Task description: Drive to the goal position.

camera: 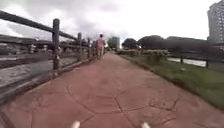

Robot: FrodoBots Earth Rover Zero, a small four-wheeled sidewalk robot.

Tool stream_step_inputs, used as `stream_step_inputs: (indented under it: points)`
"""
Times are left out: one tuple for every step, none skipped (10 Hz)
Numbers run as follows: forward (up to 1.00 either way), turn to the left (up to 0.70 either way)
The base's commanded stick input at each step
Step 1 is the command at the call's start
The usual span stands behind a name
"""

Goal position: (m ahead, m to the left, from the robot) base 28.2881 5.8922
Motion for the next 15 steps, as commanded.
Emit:
stream_step_inputs:
  points:
    - [0.7,0.0]
    - [0.7,0.0]
    - [0.7,0.0]
    - [0.7,0.0]
    - [0.7,0.0]
    - [0.7,0.0]
    - [0.7,0.0]
    - [0.7,0.0]
    - [0.7,0.0]
    - [0.7,0.0]
    - [0.7,0.0]
    - [0.7,0.0]
    - [0.7,0.0]
    - [0.7,0.0]
    - [0.7,0.0]
